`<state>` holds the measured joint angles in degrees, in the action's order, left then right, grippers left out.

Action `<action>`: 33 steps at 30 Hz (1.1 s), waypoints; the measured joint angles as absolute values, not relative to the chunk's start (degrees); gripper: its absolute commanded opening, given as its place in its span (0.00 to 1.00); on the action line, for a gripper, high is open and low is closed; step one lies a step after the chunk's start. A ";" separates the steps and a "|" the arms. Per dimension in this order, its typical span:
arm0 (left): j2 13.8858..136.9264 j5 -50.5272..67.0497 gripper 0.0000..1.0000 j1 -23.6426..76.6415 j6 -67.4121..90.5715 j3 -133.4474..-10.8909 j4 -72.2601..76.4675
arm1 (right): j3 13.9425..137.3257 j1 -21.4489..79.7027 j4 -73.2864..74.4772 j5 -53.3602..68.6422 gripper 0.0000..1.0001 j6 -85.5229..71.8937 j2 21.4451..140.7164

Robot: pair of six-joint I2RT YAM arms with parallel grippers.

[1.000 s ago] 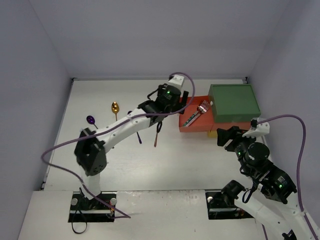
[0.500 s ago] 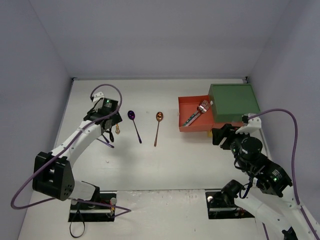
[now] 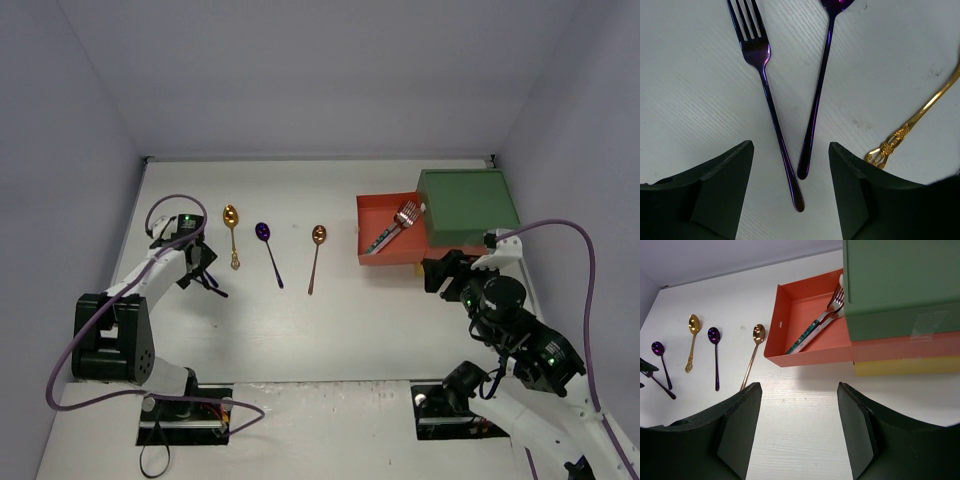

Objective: Sort the eating utensils into containers

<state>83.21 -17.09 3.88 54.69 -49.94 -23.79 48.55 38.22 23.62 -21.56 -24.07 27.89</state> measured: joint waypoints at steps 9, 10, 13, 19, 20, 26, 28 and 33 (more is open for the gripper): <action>89.61 -16.37 0.47 0.72 57.97 -49.93 -21.63 | 48.49 38.22 23.62 -21.15 0.60 -23.92 26.59; 90.04 -16.36 0.46 0.65 58.15 -49.93 -21.60 | 48.44 38.22 23.65 -21.08 0.60 -23.92 26.51; 90.84 -16.43 0.44 0.39 58.71 -49.98 -21.45 | 48.38 38.22 23.72 -20.89 0.60 -23.92 26.48; 91.48 -16.35 0.39 -1.89 59.51 -50.34 -20.39 | 48.38 38.22 23.83 -20.65 0.60 -23.92 26.48; 91.56 -16.39 0.37 -2.16 59.75 -50.37 -20.30 | 48.38 38.22 23.83 -20.64 0.60 -23.93 26.48; 92.26 -16.95 0.22 -2.99 60.79 -50.73 -20.49 | 48.38 38.22 23.86 -20.56 0.60 -23.94 26.48; 93.13 -17.14 0.20 -3.20 60.85 -51.64 -20.91 | 48.38 38.22 23.87 -20.56 0.60 -23.96 26.48; 94.36 -17.54 0.09 -3.52 61.07 -52.97 -21.75 | 48.38 38.22 23.89 -20.56 0.61 -24.04 26.47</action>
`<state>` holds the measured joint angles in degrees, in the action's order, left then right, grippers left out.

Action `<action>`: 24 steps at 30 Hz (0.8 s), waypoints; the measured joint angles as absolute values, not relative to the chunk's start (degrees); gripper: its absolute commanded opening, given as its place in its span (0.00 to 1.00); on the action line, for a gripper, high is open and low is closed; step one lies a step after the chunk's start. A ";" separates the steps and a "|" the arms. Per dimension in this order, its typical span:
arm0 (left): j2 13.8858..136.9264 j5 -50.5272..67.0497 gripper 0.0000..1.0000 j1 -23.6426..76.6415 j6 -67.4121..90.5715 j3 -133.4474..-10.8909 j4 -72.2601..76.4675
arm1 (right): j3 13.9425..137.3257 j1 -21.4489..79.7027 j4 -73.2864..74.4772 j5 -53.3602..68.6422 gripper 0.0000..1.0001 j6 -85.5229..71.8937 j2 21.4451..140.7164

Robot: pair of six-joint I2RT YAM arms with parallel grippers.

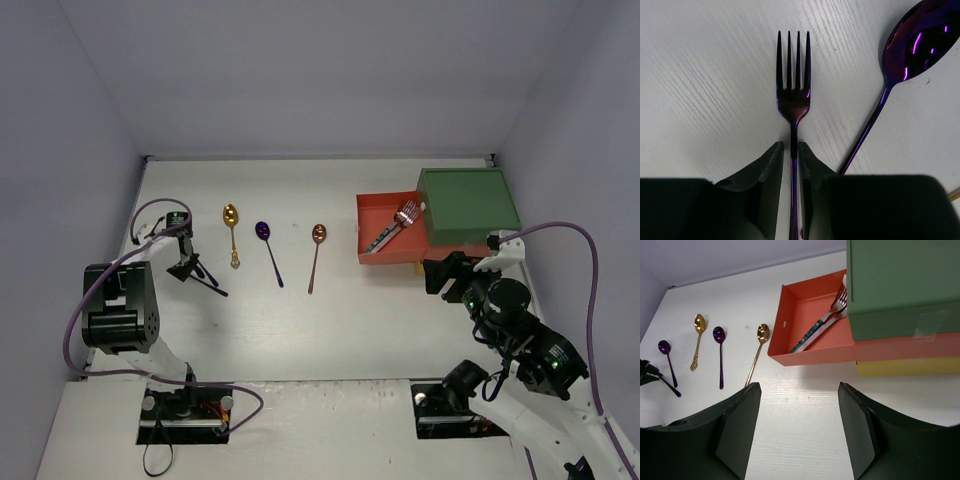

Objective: Sort the eating utensils into containers

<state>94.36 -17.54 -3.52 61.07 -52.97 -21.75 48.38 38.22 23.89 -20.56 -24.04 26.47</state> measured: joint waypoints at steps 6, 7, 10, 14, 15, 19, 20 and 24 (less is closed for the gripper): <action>94.38 -17.36 0.00 -3.86 61.38 -53.19 -22.62 | 48.38 38.22 24.14 -20.55 0.61 -24.20 26.05; 94.28 -17.23 0.00 -3.90 61.39 -53.16 -22.68 | 48.38 38.22 24.25 -20.56 0.61 -24.26 25.95; 93.62 -16.73 0.00 -4.02 61.25 -52.81 -23.15 | 48.38 38.22 24.47 -20.56 0.61 -24.39 25.78; 90.88 -15.64 0.00 -4.19 60.35 -51.10 -25.89 | 48.38 38.22 24.72 -20.55 0.61 -24.57 25.48; 89.29 -15.34 0.00 -4.19 59.91 -50.39 -27.04 | 48.38 38.22 24.73 -20.54 0.61 -24.66 25.33; 80.24 -14.80 0.00 -4.16 56.59 -49.07 -30.34 | 48.38 38.22 24.75 -20.56 0.61 -25.18 24.91; 77.42 -14.79 0.00 -4.11 55.59 -49.10 -30.48 | 48.38 38.22 24.75 -20.56 0.61 -25.27 24.82; 68.52 -15.00 0.00 -0.39 49.38 -51.46 -30.94 | 48.38 38.22 24.78 -20.56 0.61 -25.44 24.50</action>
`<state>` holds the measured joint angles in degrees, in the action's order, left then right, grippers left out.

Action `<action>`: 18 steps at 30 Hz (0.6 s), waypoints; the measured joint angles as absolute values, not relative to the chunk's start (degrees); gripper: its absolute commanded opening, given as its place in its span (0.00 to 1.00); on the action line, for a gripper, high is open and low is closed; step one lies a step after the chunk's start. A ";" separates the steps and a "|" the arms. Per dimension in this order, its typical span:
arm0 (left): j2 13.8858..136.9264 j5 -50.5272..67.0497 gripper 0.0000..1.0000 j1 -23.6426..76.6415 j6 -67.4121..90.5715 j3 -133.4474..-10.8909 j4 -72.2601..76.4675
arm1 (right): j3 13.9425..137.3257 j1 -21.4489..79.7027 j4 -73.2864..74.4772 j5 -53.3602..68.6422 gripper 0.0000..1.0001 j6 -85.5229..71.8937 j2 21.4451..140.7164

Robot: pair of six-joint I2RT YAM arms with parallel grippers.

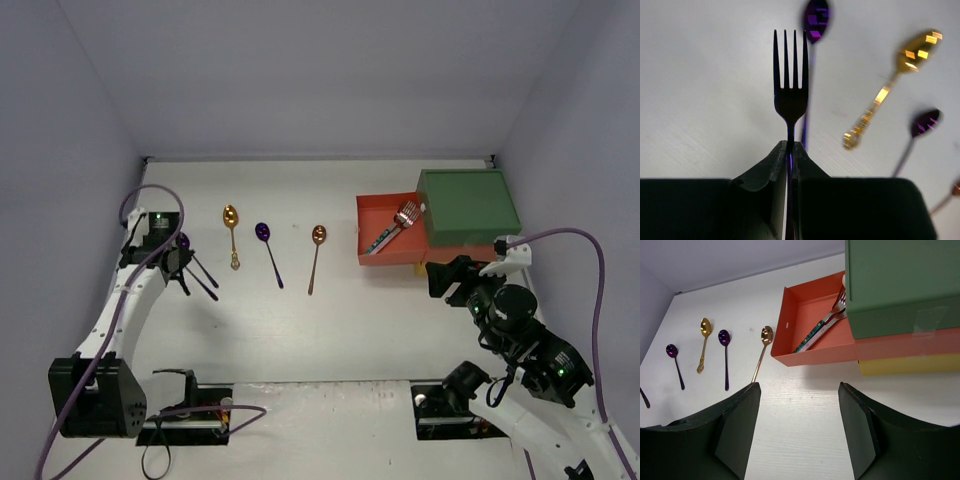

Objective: Sort the eating utensils into containers

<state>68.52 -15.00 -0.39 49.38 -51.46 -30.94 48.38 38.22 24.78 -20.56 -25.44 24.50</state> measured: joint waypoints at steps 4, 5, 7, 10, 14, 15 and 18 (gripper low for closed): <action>66.15 -12.54 0.00 8.60 41.45 -58.62 -28.59 | 48.38 38.22 24.93 -20.58 0.61 -25.47 24.48; 66.36 -11.75 0.00 10.78 39.65 -60.24 -27.37 | 48.39 38.22 25.02 -20.58 0.61 -25.47 24.45; 67.73 -10.31 0.00 16.47 35.83 -63.83 -25.52 | 48.41 38.22 25.17 -20.58 0.61 -25.47 24.32; 72.70 -8.28 0.00 24.94 29.39 -71.12 -22.25 | 48.62 38.22 25.36 -20.60 0.61 -25.47 23.99; 83.04 -4.44 0.00 35.44 20.28 -81.68 -15.94 | 49.09 38.22 25.60 -20.62 0.61 -25.61 23.76; 85.65 -3.31 0.00 37.51 18.35 -83.66 -14.22 | 49.10 38.22 25.62 -20.62 0.61 -25.64 23.62; 92.87 0.02 0.00 41.84 14.64 -88.58 -10.75 | 49.27 38.22 25.91 -20.62 0.61 -25.74 23.23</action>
<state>92.87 0.02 41.84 14.64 -88.58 -10.75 49.27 38.22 25.91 -20.62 -25.74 23.23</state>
